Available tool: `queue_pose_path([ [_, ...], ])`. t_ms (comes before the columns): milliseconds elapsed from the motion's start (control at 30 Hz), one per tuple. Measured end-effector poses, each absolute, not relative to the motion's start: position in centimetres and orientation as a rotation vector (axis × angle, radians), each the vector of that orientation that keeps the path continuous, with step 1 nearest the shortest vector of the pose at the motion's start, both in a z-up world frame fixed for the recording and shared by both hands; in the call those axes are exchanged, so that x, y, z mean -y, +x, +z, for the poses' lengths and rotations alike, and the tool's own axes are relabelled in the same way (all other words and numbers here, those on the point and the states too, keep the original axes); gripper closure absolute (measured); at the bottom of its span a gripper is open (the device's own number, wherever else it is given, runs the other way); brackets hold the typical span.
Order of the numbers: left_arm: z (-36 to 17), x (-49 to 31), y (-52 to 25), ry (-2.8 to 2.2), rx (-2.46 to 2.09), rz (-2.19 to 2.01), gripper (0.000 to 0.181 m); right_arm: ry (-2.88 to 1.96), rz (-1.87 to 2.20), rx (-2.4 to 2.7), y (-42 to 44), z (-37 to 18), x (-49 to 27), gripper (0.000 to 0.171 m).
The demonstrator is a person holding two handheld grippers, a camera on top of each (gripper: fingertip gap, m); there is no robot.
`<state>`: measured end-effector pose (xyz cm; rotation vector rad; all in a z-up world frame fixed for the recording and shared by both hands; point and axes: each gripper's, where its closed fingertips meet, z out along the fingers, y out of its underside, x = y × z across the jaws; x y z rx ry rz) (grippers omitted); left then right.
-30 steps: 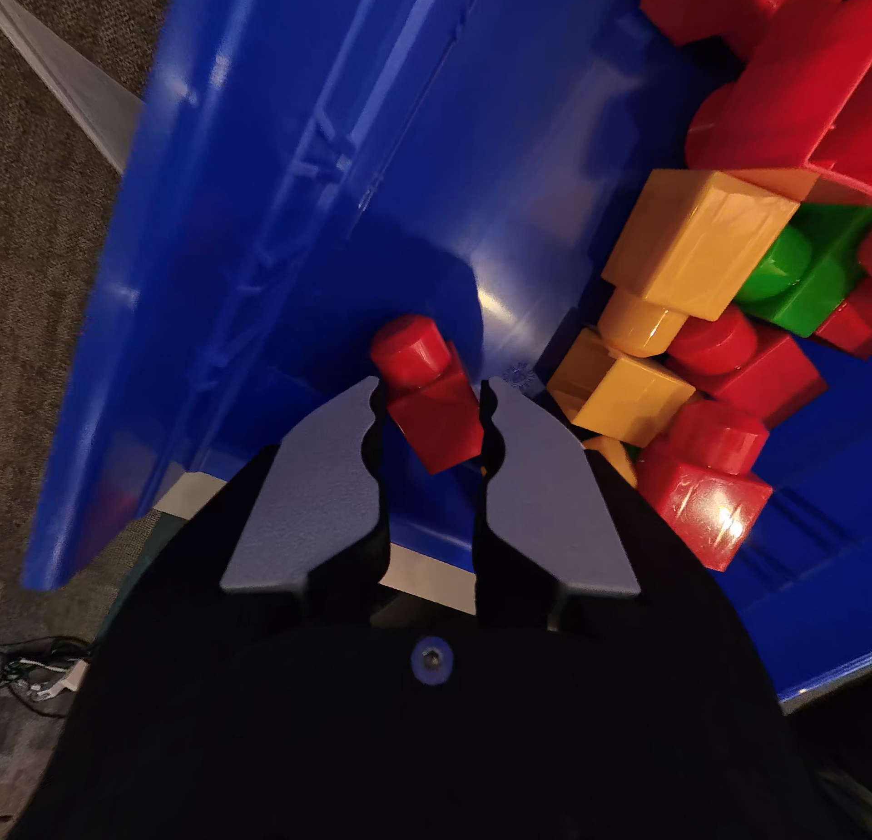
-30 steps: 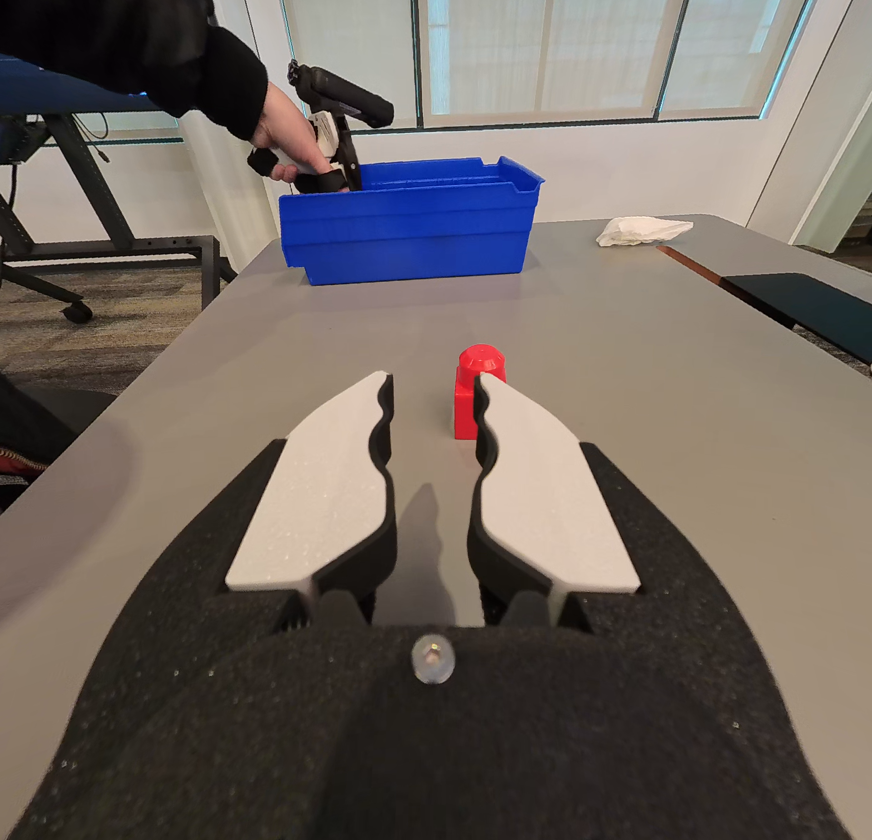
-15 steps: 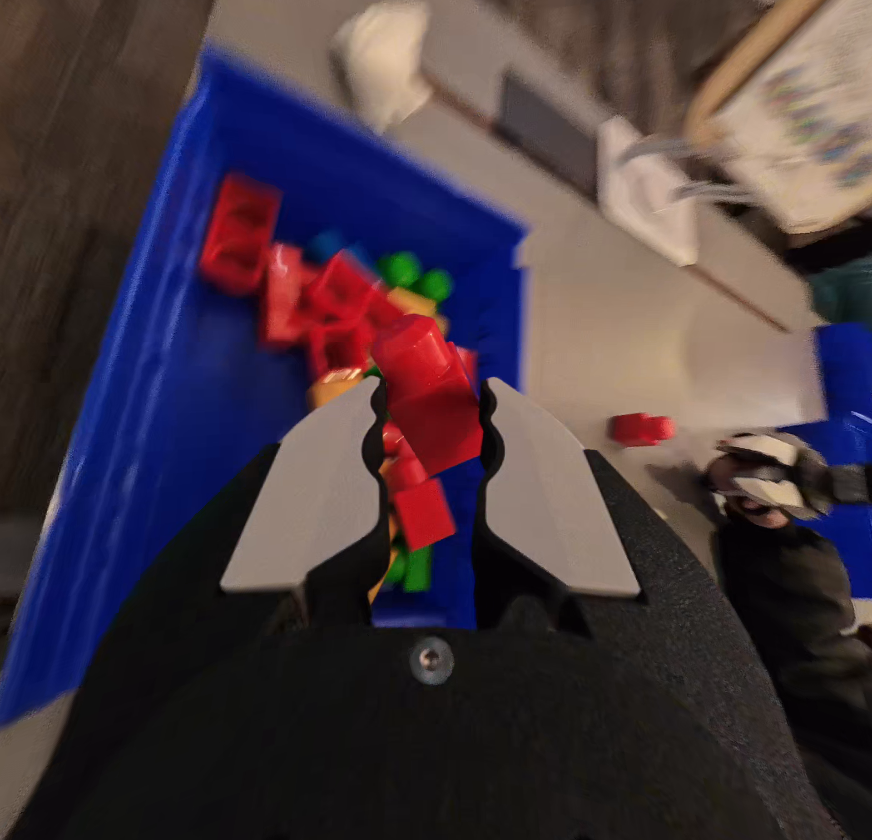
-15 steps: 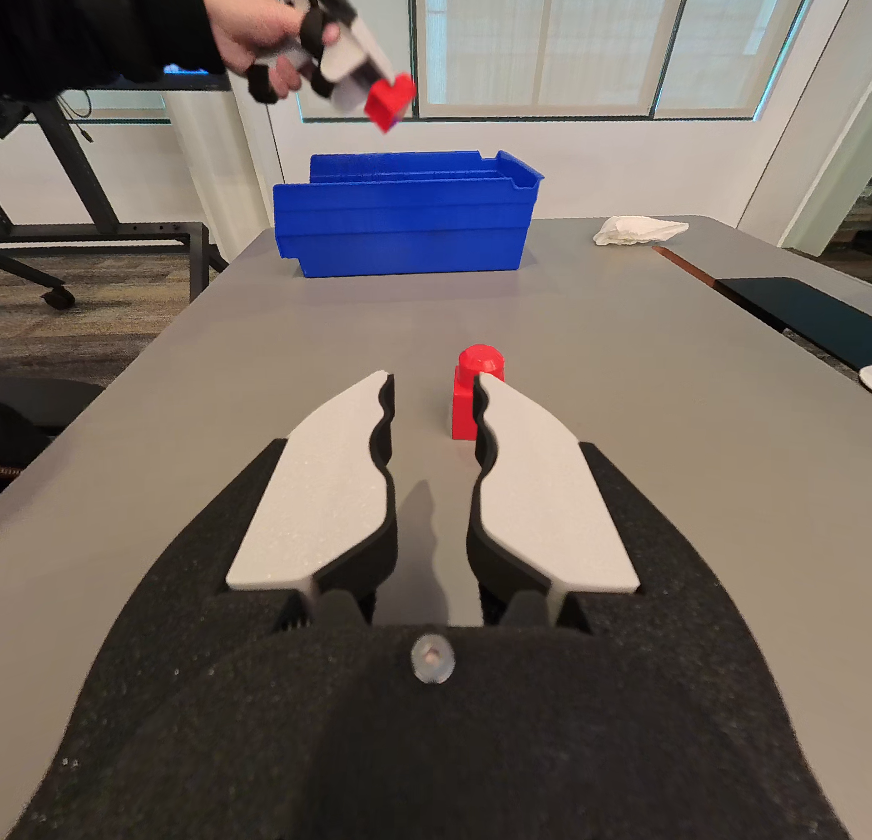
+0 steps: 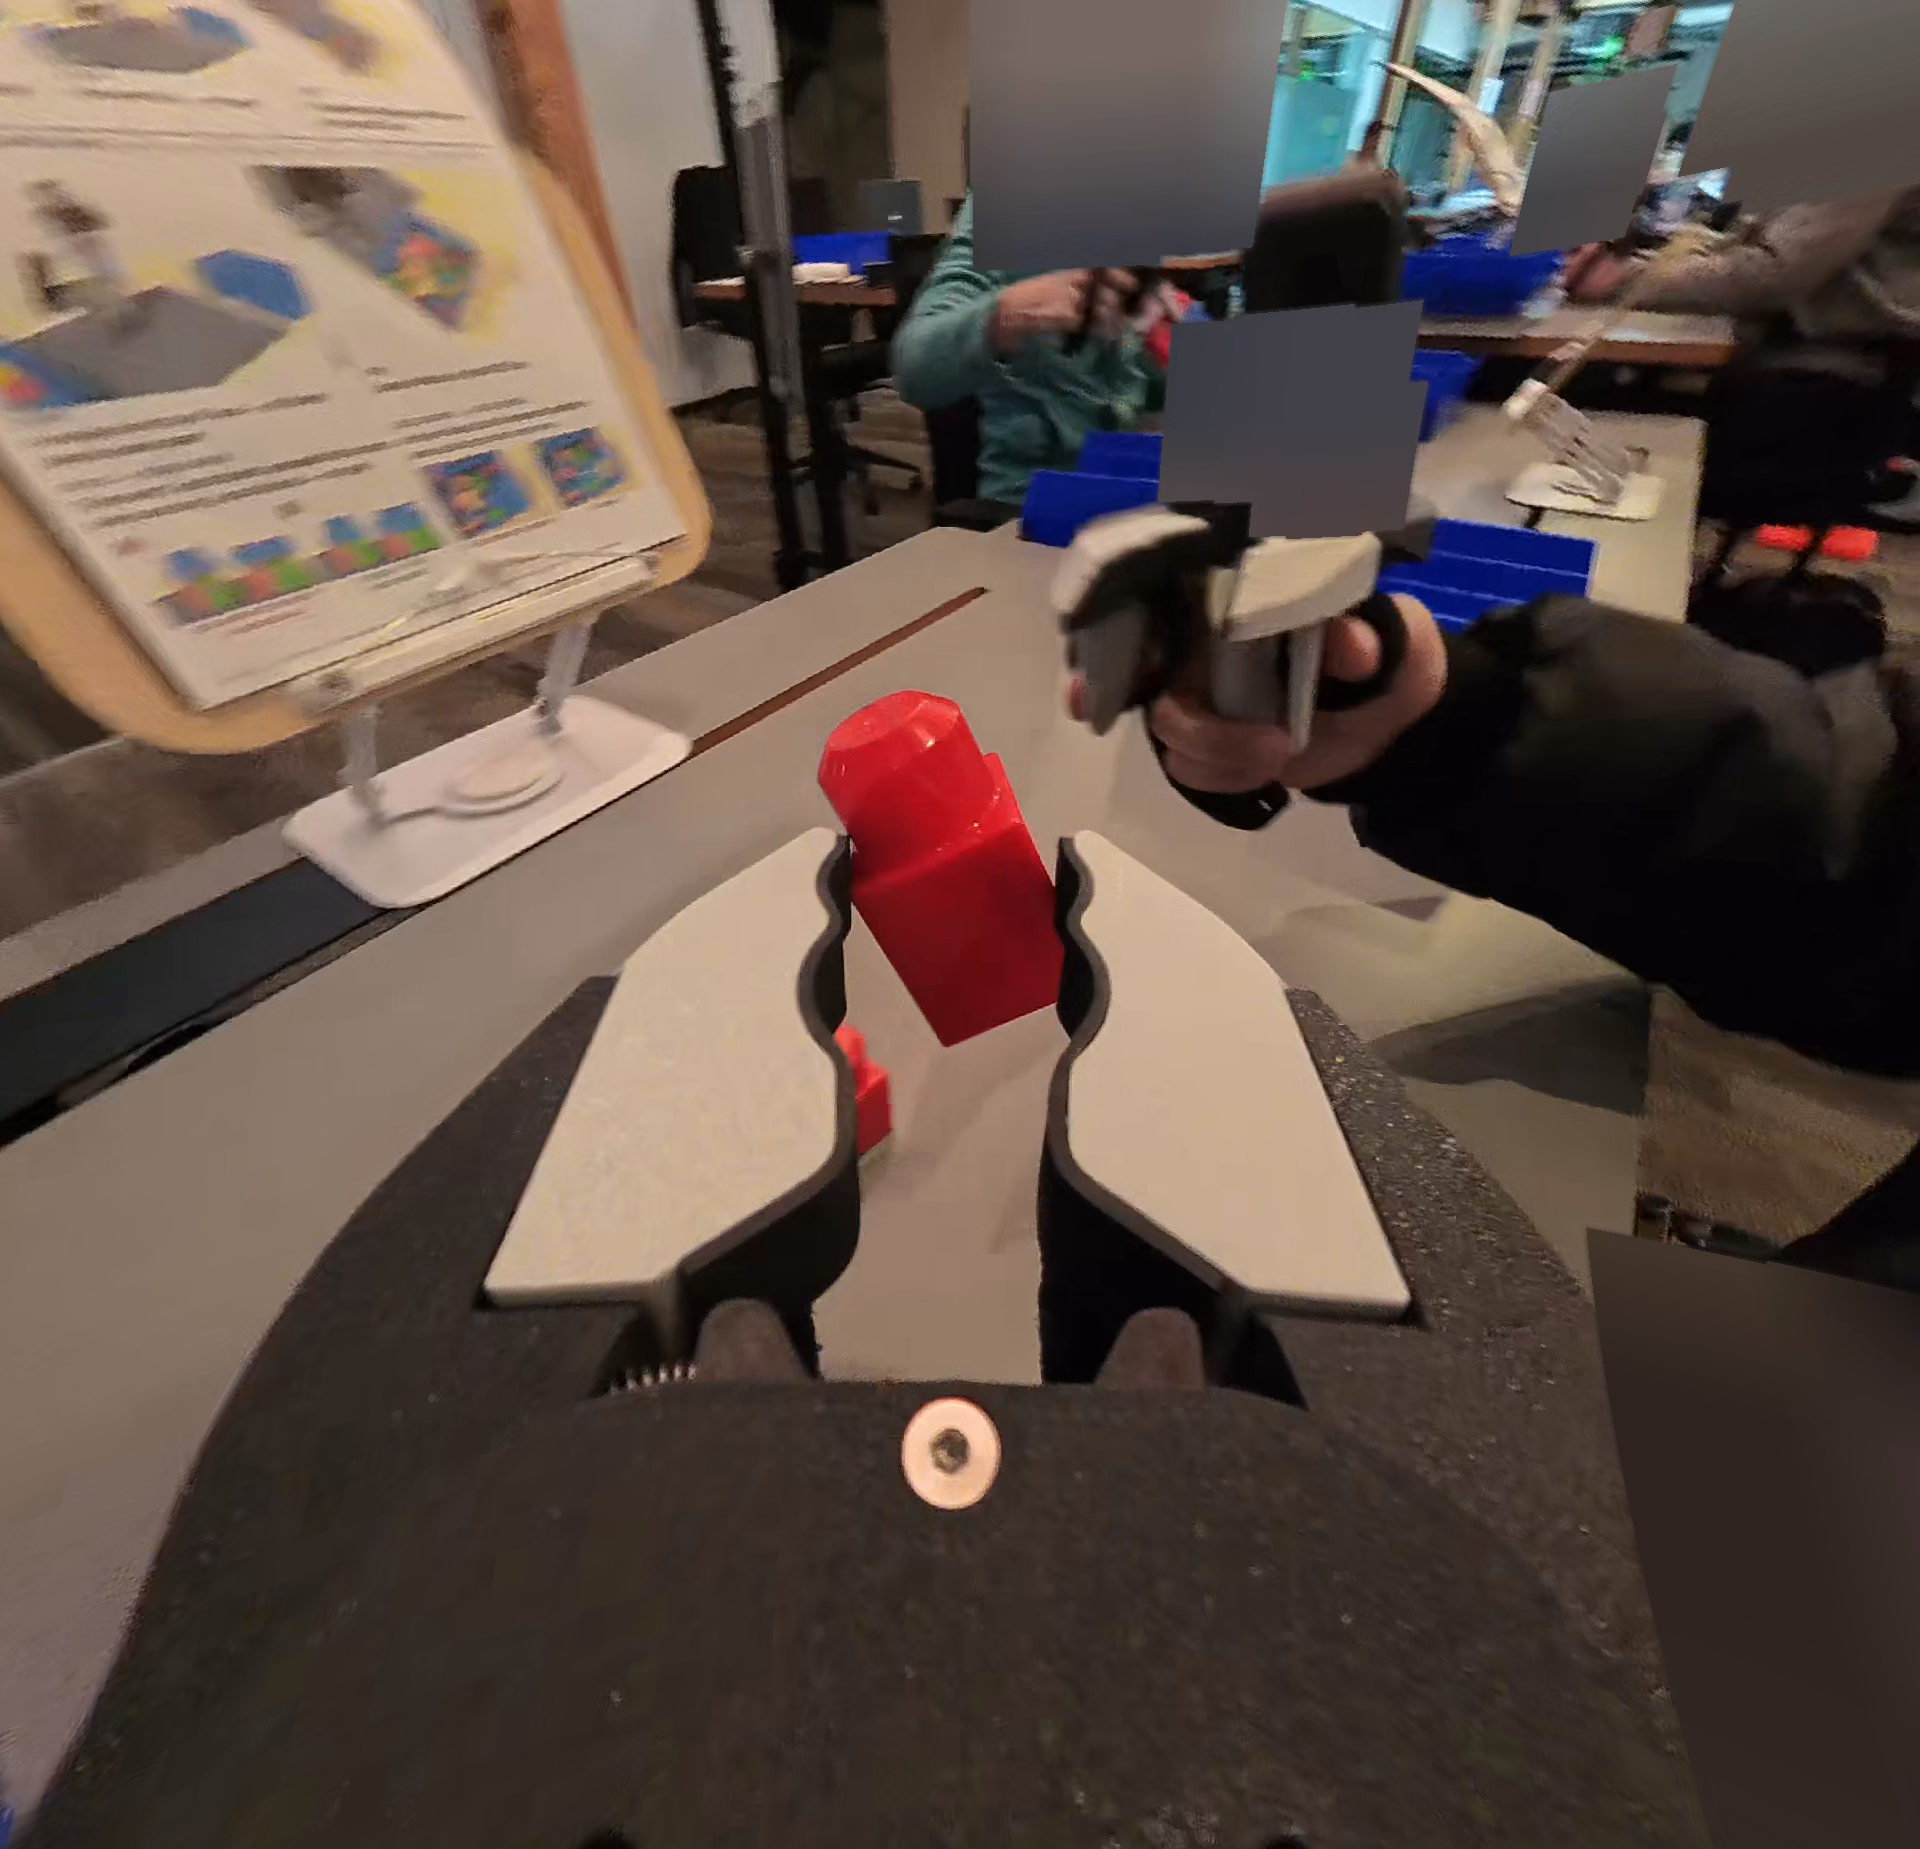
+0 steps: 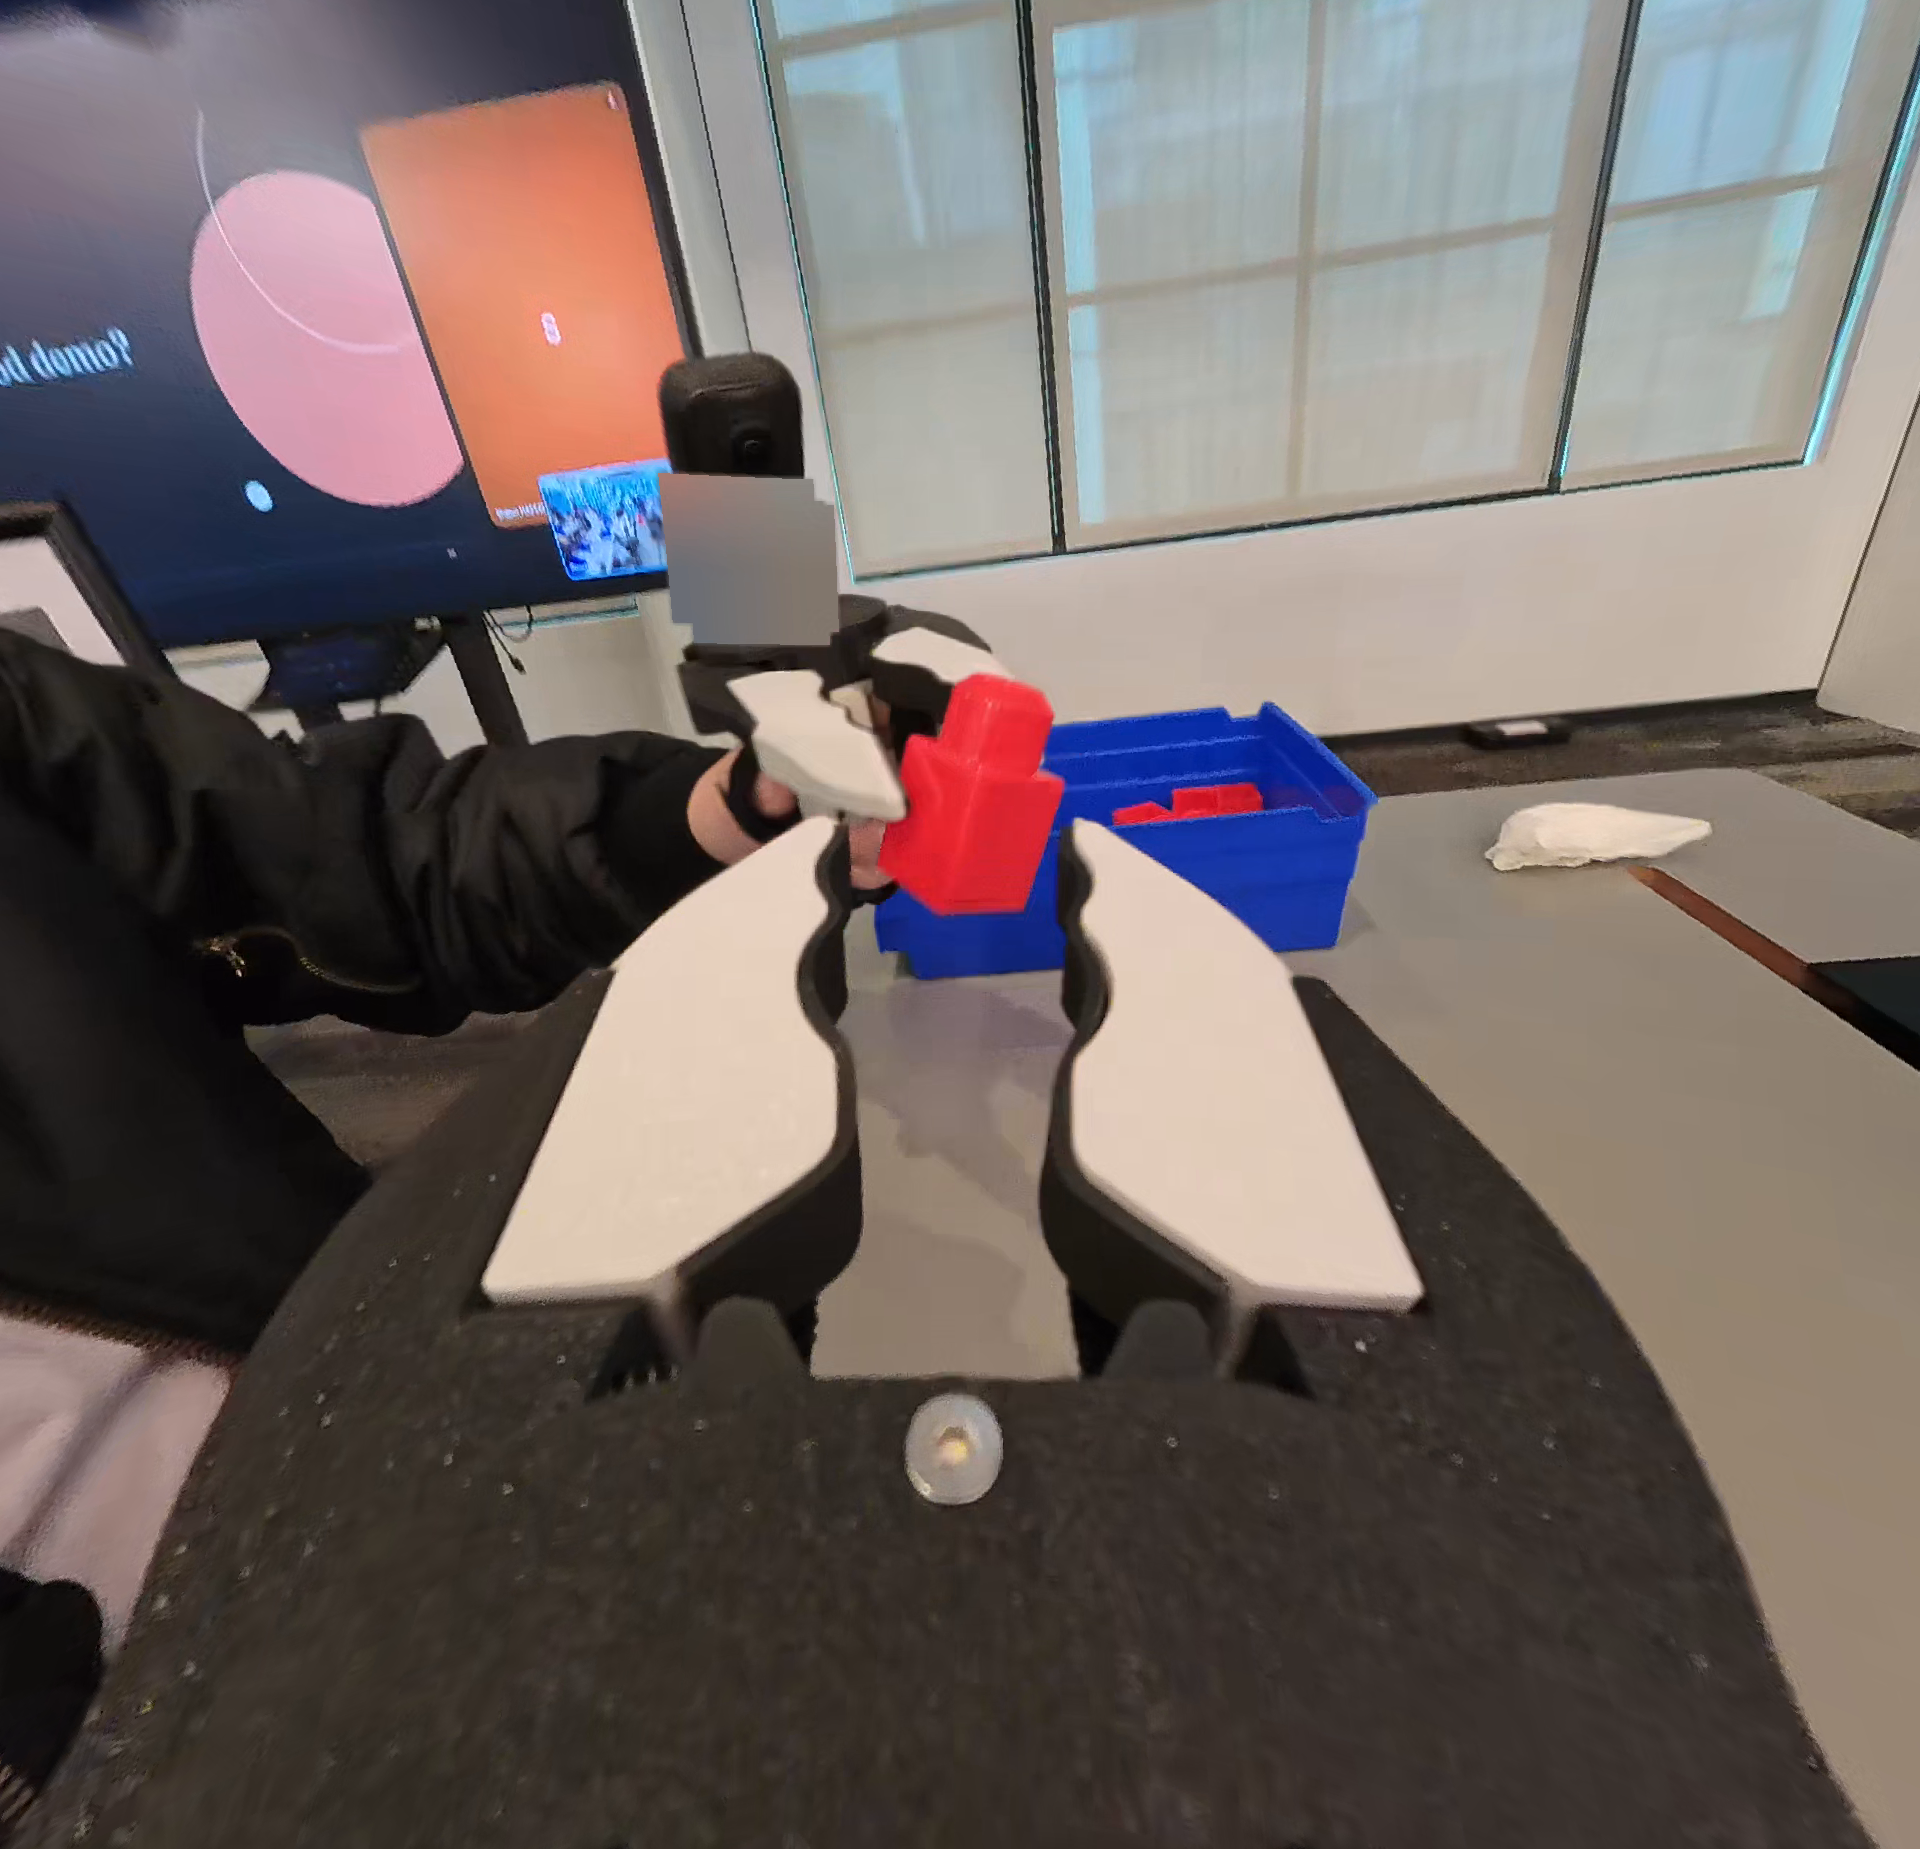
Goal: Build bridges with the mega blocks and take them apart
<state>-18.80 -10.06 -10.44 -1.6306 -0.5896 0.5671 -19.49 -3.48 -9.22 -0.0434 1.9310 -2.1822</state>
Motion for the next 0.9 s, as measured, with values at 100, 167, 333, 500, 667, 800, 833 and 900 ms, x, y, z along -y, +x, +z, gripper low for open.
queue_pose_path([
  [100,-10.5,6.4,-17.7,-1.632,0.486,0.510,0.144,-0.063,-2.110,-2.048,-19.1,-9.3,3.9,0.130],
  [167,-10.5,5.0,-17.2,-1.638,0.454,0.498,0.144,-0.082,-2.064,-2.076,-18.5,-9.3,4.0,0.130],
  [333,-11.2,3.3,-16.6,-1.696,0.404,0.551,0.144,-0.083,-1.993,-2.097,-17.0,-9.3,4.4,0.133],
  [500,-11.9,2.8,-16.2,-1.741,0.376,0.582,0.144,-0.115,-1.923,-2.208,-16.2,-10.8,5.2,0.141],
  [667,-12.3,3.2,-16.2,-1.738,0.399,0.572,0.145,-0.138,-1.964,-2.250,-16.3,-11.3,5.2,0.141],
  [800,-13.8,6.3,-17.1,-1.763,0.509,0.715,0.146,0.000,-2.131,-2.307,-19.5,-12.4,4.6,0.141],
  [833,-14.1,7.5,-17.4,-1.743,0.558,0.760,0.146,0.089,-2.180,-2.351,-21.3,-13.4,4.4,0.141],
  [900,-14.7,9.2,-17.2,-1.694,0.638,0.763,0.147,0.228,-2.181,-2.469,-24.2,-16.5,4.3,0.141],
])
